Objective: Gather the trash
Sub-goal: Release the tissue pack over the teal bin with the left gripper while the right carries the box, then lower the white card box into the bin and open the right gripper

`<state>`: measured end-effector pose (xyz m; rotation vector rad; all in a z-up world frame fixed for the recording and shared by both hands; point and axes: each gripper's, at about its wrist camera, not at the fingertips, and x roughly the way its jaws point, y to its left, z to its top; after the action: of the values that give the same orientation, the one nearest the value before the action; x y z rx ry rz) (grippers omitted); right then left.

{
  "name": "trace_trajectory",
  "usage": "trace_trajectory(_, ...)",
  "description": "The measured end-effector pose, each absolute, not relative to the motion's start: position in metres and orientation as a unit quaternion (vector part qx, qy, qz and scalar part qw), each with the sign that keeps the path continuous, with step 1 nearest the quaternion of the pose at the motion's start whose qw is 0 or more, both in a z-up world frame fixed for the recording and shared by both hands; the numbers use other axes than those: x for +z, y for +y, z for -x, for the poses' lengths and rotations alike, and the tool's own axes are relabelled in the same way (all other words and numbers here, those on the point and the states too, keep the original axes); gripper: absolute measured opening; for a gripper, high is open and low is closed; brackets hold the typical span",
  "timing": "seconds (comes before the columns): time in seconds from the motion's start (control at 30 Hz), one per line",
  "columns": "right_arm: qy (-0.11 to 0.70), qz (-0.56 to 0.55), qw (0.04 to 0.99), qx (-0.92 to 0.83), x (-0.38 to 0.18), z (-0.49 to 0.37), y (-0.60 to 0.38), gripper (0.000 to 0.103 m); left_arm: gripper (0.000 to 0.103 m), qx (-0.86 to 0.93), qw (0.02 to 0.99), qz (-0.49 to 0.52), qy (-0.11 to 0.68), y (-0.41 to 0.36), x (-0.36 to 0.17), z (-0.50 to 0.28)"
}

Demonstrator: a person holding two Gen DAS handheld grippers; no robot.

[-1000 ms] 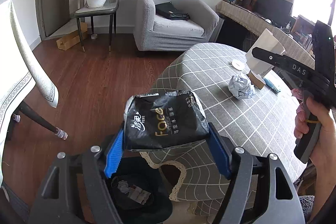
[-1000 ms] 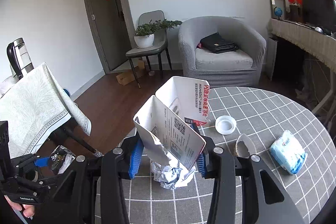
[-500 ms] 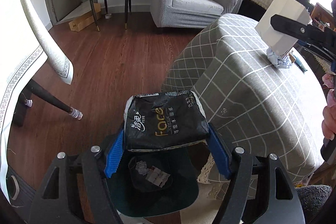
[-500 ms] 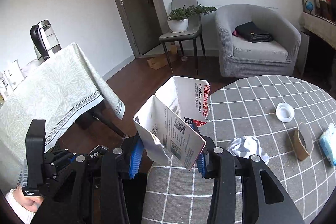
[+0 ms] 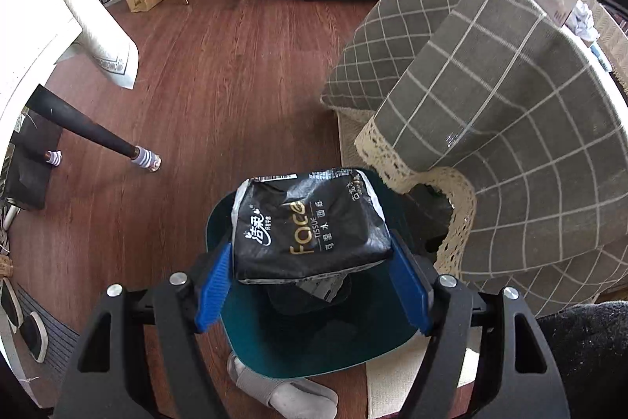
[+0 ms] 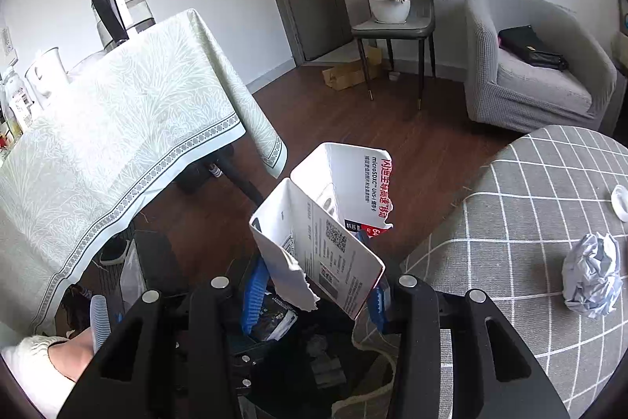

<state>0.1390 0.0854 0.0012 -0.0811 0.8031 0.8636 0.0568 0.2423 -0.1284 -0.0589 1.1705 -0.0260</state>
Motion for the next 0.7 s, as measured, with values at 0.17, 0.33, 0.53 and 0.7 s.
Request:
trace_trajectory(0.17, 0.406, 0.033, 0.814, 0.415, -0.016, -0.139, 0.103, 0.043, 0.075, -0.010, 0.817, 0.022, 0.576, 0.252, -0.148, -0.052)
trace_trajectory(0.33, 0.419, 0.044, 0.805, 0.418, -0.028, -0.137, 0.118, 0.043, 0.075, -0.009, 0.796, 0.027, 0.605, 0.261, -0.165, -0.047)
trace_trajectory(0.53, 0.435, 0.051, 0.796, 0.419, -0.042, -0.138, 0.130, 0.043, 0.080, -0.023, 0.785, 0.024, 0.619, 0.267, -0.179, -0.038)
trace_trajectory(0.7, 0.445, 0.060, 0.790, 0.419, -0.052, -0.137, 0.140, 0.043, 0.083, -0.022, 0.782, 0.024, 0.622, 0.272, -0.185, -0.033)
